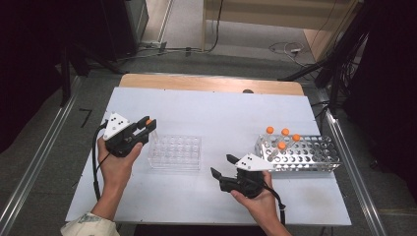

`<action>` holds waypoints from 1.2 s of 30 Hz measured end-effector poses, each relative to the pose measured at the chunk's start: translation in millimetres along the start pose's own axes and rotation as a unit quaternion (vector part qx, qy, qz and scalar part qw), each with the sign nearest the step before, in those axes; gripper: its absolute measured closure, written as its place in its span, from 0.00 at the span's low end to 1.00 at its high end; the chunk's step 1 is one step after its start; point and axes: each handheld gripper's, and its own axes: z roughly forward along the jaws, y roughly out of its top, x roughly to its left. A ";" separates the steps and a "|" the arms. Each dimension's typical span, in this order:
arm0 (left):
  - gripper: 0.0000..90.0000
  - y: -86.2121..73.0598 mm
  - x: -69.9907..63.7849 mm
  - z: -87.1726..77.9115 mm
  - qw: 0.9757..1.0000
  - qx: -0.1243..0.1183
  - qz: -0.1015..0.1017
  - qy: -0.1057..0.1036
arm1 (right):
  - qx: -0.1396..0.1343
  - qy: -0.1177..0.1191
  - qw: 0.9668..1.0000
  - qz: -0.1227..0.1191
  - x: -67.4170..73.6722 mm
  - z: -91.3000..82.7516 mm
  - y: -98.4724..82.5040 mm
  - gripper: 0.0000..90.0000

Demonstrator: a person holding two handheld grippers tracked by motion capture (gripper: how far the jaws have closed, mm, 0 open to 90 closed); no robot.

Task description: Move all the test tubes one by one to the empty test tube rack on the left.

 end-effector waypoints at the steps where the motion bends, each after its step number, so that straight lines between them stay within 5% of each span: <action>1: 0.79 -2.9 -0.3 1.5 1.000 0.004 0.001 0.000 | 0.000 0.000 1.000 -0.001 -0.1 -0.4 0.0 0.32; 13: 0.79 -13.5 -4.6 5.6 1.000 0.015 0.024 0.007 | 0.000 -0.002 1.000 -0.001 -1.1 -1.8 -1.3 0.32; 36: 0.65 -15.9 -5.8 10.3 0.999 0.034 0.015 -0.003 | 0.005 -0.001 1.000 0.000 -0.6 0.1 -2.5 0.32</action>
